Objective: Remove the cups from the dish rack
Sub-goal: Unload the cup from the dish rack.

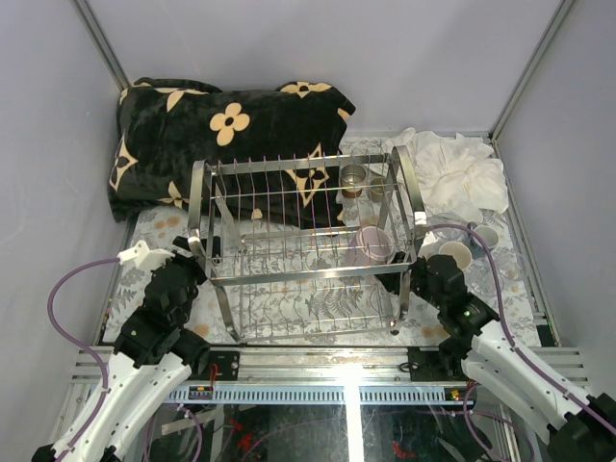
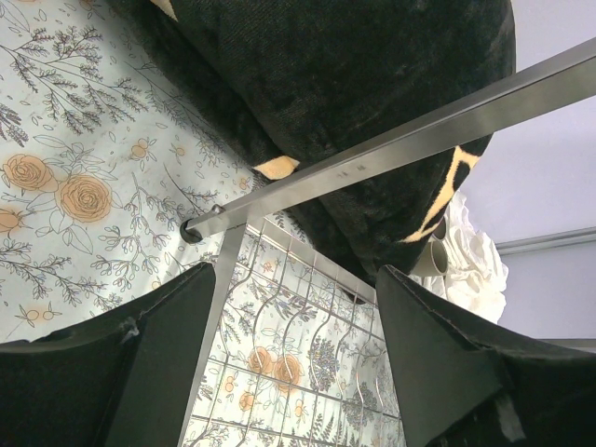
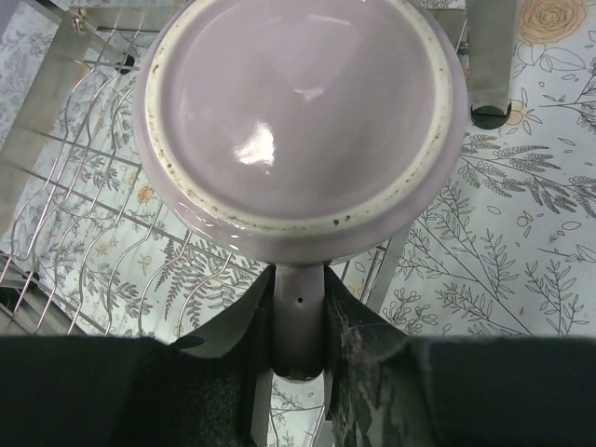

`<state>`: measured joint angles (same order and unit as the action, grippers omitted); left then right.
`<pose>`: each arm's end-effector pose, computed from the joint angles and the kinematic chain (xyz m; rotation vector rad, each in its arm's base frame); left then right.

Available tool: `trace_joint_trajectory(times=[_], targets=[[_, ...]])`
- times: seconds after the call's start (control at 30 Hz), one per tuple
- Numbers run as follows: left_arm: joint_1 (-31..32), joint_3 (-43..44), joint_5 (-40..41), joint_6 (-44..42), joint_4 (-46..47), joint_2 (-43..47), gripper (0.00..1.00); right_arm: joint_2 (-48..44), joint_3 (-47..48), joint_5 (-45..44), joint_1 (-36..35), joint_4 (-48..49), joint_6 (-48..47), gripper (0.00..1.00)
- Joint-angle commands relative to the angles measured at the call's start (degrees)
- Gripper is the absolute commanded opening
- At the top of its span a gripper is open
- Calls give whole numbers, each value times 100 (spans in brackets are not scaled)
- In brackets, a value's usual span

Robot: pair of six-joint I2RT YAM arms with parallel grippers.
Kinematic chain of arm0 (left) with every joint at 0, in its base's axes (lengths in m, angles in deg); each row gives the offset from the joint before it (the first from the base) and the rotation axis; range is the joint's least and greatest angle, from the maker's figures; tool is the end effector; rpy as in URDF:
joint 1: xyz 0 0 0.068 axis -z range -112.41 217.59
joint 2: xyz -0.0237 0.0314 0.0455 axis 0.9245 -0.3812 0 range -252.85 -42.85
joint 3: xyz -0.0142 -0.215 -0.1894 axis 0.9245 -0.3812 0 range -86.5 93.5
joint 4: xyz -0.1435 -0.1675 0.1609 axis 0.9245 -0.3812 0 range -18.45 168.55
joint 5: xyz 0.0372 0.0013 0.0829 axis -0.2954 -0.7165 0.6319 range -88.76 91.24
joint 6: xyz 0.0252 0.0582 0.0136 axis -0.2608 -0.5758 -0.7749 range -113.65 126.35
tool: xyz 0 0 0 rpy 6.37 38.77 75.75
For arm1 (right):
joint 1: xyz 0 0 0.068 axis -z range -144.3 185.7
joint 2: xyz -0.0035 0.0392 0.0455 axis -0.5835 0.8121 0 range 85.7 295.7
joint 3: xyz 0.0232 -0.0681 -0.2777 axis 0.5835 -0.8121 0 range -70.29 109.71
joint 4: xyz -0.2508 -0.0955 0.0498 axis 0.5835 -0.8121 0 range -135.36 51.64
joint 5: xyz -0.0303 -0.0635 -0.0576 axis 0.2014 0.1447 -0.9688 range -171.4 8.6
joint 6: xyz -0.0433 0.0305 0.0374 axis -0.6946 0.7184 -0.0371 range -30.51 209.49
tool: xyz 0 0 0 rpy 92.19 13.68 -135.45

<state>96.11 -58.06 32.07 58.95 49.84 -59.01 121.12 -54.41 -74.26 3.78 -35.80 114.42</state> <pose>0.1035 -0.0268 0.2711 -0.7413 1.6894 -0.5000 0.1447 0.0975 0.2092 -0.2077 1.9321 0.7906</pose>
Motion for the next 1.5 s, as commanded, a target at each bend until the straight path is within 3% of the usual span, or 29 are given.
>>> trace_joint_trajectory(times=[0.0, 0.57, 1.0, 1.47], targets=[[32, -43, 5, -102, 331, 47, 70, -574, 252, -68, -16, 380, 115, 0], [31, -37, -14, -109, 348, 61, 70, -1957, 534, -556, -16, -728, 334, 0], [29, -28, 3, -109, 348, 54, 70, -1808, 863, -305, -16, -1111, 285, 0], [32, -6, -11, -133, 384, -1, 70, -2320, 1245, -760, -16, -1888, 293, 0]])
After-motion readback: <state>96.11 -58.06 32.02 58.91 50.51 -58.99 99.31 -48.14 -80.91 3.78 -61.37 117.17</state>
